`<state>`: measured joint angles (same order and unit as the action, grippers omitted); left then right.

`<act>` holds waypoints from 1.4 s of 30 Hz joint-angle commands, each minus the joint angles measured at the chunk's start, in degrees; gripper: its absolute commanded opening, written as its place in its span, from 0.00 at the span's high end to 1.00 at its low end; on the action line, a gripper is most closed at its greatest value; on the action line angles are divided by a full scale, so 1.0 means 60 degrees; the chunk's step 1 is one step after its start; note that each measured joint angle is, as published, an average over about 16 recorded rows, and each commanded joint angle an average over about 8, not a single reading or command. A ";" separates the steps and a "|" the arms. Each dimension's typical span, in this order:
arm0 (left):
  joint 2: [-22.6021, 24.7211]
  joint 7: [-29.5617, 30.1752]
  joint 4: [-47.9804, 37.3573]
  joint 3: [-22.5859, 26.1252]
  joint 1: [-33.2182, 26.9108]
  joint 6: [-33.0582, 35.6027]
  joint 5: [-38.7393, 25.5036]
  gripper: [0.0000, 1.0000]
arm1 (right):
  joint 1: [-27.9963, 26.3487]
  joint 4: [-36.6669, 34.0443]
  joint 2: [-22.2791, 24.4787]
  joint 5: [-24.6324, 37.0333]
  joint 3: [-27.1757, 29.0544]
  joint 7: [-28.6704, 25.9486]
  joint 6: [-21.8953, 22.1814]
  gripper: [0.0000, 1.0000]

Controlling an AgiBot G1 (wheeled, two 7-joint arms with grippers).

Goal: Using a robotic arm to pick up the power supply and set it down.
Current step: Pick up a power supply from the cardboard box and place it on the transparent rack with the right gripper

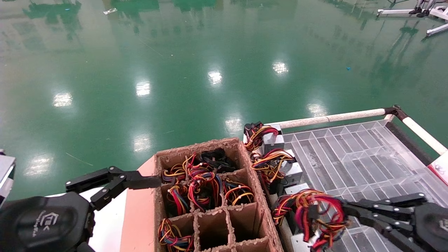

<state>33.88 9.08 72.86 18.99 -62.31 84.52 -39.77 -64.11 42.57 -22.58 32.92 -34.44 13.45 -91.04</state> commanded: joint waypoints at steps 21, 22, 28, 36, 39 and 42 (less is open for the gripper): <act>-0.0002 -0.0002 0.0000 0.0005 -0.0001 -0.0002 0.0003 0.00 | 0.0143 -0.0003 0.0337 -0.0949 -0.1278 0.0542 0.0012 1.00; -0.0002 -0.0002 0.0000 0.0005 -0.0001 -0.0002 0.0003 0.00 | 0.0168 -0.0140 0.0331 -0.0995 -0.1316 0.0571 0.0013 1.00; -0.0002 -0.0003 0.0000 0.0006 -0.0001 -0.0002 0.0004 0.00 | 0.0314 -0.0822 0.0326 -0.1335 -0.1480 0.0746 0.0006 1.00; -0.0003 -0.0004 -0.0001 0.0007 -0.0001 -0.0004 0.0005 0.00 | 0.0487 -0.1185 0.0463 -0.1716 -0.1651 0.0933 0.0005 0.47; -0.0003 -0.0004 -0.0002 0.0007 0.0000 -0.0004 0.0006 0.00 | 0.0522 -0.1257 0.0500 -0.1794 -0.1695 0.0966 0.0012 0.09; -0.0004 -0.0005 -0.0003 0.0007 0.0001 -0.0005 0.0007 0.00 | 0.0539 -0.1297 0.0514 -0.1837 -0.1719 0.0978 0.0015 0.00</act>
<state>33.85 9.05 72.85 19.03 -62.31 84.49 -39.73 -60.95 35.01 -19.55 22.10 -44.65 19.25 -90.96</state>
